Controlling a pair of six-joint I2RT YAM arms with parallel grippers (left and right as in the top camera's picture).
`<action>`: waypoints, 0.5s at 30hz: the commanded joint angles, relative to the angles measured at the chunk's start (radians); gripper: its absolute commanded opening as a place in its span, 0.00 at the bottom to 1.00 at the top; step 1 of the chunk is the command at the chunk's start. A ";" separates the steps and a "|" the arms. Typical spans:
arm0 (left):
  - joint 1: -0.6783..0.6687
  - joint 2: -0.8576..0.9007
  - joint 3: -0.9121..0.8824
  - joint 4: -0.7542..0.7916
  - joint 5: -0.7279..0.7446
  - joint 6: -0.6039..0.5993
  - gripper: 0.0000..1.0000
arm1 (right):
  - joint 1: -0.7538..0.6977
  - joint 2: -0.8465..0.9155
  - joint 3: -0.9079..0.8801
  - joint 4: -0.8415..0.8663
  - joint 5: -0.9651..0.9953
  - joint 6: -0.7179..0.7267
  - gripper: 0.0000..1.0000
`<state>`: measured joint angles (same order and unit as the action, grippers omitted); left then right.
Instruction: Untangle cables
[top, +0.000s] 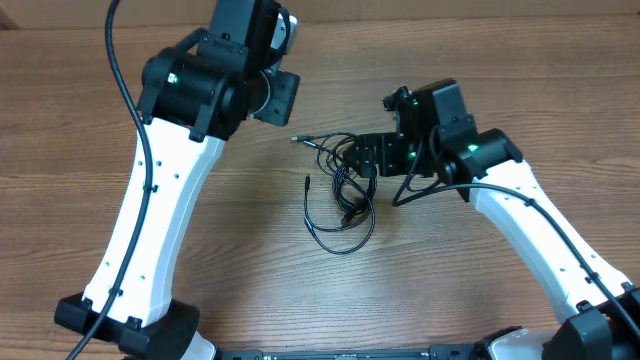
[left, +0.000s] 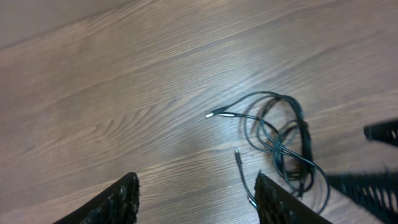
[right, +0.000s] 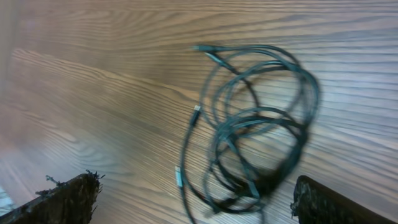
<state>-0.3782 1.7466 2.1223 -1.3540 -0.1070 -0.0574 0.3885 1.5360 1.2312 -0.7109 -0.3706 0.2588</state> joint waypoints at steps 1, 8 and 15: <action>0.026 0.043 0.006 0.004 -0.030 -0.056 0.63 | 0.037 0.040 -0.001 0.031 0.002 0.090 1.00; 0.032 0.111 0.006 -0.001 -0.031 -0.055 0.72 | 0.048 0.131 -0.001 -0.004 0.108 0.002 1.00; 0.033 0.139 0.006 0.009 -0.031 -0.055 0.74 | 0.048 0.172 -0.001 -0.058 0.108 -0.121 1.00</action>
<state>-0.3462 1.8698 2.1223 -1.3537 -0.1249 -0.0994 0.4343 1.6855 1.2312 -0.7650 -0.2794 0.2131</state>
